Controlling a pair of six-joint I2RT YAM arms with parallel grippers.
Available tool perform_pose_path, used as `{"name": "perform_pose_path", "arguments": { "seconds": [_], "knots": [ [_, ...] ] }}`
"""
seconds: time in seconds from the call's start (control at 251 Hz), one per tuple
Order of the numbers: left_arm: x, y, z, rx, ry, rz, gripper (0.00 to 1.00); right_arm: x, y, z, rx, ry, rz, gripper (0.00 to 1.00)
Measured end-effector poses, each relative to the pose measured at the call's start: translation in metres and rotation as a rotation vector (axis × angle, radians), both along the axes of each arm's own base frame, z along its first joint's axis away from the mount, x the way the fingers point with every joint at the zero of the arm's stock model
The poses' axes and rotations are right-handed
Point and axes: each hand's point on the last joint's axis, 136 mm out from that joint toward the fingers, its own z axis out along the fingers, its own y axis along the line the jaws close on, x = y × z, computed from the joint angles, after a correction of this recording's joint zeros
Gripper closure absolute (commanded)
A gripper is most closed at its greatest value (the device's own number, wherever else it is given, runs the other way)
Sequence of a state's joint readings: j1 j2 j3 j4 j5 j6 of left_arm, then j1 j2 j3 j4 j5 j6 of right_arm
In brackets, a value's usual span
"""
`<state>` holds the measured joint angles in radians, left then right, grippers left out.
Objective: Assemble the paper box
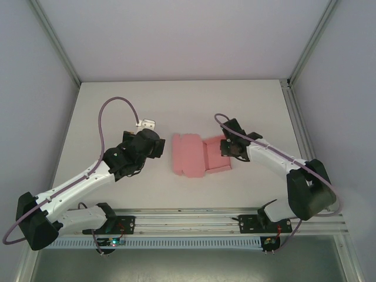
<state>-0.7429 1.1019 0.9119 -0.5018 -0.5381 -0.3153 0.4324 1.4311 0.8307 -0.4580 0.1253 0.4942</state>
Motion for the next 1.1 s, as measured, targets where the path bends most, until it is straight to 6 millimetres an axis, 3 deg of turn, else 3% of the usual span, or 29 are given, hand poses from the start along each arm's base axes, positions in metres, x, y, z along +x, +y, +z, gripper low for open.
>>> {"name": "perform_pose_path", "arguments": {
  "seconds": [0.1, 0.18, 0.363, 0.539, 0.73, 0.934, 1.018, 1.097],
  "knots": [
    [-0.001, -0.004, -0.001, -0.016, 0.011, -0.018, 0.00, -0.014, -0.019, -0.025, 0.076, 0.040, -0.092, 0.86],
    [-0.002, -0.008, -0.001, -0.040, 0.019, -0.033, 0.00, -0.020, -0.018, -0.034, 0.153, 0.040, -0.134, 0.84],
    [-0.008, -0.020, 0.012, -0.155, 0.008, -0.075, 0.00, -0.019, 0.008, -0.036, 0.304, -0.008, -0.223, 0.84],
    [-0.020, -0.053, 0.025, -0.352, 0.034, -0.205, 0.00, -0.021, 0.041, -0.033, 0.421, -0.058, -0.297, 0.88],
    [-0.030, -0.070, 0.005, -0.441, 0.153, -0.226, 0.00, -0.019, 0.062, -0.029, 0.499, -0.099, -0.378, 0.87],
    [-0.048, -0.078, -0.030, -0.532, 0.276, -0.226, 0.01, -0.019, 0.073, -0.045, 0.529, -0.070, -0.436, 0.85],
    [-0.053, -0.087, -0.045, -0.576, 0.327, -0.235, 0.09, -0.017, 0.077, -0.045, 0.544, -0.070, -0.448, 0.84],
    [-0.049, -0.092, -0.055, -0.585, 0.352, -0.216, 0.27, -0.017, 0.079, -0.044, 0.556, -0.070, -0.459, 0.84]
  ]
}}
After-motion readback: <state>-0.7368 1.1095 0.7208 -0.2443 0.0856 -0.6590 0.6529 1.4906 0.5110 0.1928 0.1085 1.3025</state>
